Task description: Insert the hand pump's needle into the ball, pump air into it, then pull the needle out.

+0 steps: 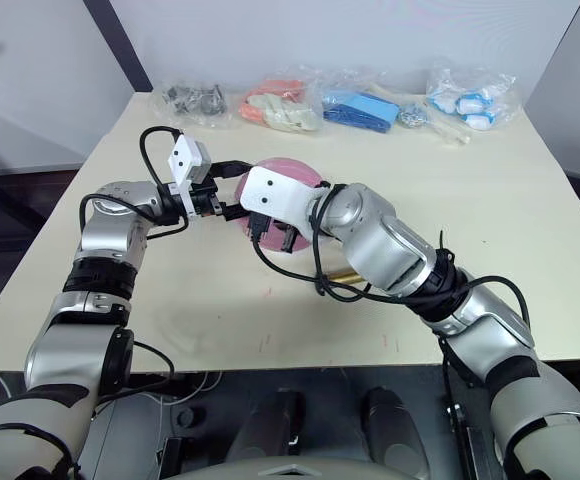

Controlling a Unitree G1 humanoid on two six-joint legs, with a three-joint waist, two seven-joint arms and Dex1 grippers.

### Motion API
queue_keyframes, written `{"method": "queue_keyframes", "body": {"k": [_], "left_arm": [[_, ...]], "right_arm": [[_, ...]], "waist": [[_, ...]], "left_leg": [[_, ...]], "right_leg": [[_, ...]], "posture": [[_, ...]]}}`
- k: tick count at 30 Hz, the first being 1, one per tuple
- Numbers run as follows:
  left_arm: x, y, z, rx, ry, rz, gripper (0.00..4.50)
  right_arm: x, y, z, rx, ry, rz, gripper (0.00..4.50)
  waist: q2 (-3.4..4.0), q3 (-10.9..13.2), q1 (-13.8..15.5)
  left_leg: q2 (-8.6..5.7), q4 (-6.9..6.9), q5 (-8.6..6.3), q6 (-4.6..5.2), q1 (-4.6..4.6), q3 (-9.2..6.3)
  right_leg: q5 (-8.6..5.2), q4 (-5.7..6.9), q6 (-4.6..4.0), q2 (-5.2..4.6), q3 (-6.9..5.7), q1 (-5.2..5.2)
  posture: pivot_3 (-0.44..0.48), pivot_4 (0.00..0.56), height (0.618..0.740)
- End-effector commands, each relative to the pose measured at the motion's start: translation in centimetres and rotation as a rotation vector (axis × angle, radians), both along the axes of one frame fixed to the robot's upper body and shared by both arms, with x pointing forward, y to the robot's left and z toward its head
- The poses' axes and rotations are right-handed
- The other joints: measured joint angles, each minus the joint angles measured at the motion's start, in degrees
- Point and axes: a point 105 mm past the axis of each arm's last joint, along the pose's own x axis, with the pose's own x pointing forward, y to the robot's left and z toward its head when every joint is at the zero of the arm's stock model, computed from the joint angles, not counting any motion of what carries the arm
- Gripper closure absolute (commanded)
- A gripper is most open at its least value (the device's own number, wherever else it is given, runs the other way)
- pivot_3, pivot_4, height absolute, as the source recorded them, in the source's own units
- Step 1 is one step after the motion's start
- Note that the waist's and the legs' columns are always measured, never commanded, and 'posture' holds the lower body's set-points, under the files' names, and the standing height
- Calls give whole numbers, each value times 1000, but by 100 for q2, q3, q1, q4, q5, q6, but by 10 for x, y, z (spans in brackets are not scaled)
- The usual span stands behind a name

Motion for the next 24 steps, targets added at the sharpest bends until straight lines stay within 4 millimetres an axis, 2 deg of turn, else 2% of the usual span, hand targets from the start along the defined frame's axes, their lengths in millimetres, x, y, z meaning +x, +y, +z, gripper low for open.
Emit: {"method": "queue_keyframes", "body": {"k": [1, 13, 14, 16, 17, 24], "left_arm": [[2, 5, -17, 45, 53, 42, 32], [1, 5, -16, 50, 45, 46, 32], [1, 5, -16, 50, 44, 46, 32], [1, 5, -16, 50, 44, 47, 32], [1, 6, -16, 51, 43, 48, 32], [1, 6, -15, 48, 38, 52, 32]], "right_arm": [[-2, 5, 9, 3, -44, 12, 3370], [0, 0, 2, -32, -10, -14, 3370], [0, 0, 3, -31, -11, -15, 2990], [1, 0, 4, -29, -18, -20, 2593], [1, 0, 4, -30, -19, -22, 2135], [2, 2, 7, -30, -33, -20, 2135]], "waist": [[0, 0, -1], [0, 0, -2], [0, 0, -2], [0, 0, -1], [0, 0, -1], [0, 0, -6]], "left_leg": [[0, 0, 0, 0, 0, 0], [0, -1, 0, 0, 1, 0], [0, -1, 0, 0, 1, 0], [0, 0, 0, 0, 1, -1], [0, 0, 0, 0, 0, -1], [0, -5, 0, 0, -2, -3]], "right_leg": [[0, 0, 0, 0, 0, 0], [-13, -1, -19, -1, 0, 0], [-13, -1, -18, -1, 0, 0], [-13, -1, -19, -1, 0, 0], [-13, -1, -19, -1, 0, 0], [-14, -4, -18, -1, -2, -2]], "posture": [[0, 150, 740], [0, 150, 740], [0, 150, 740], [0, 150, 740], [0, 150, 740], [0, 150, 740]]}}
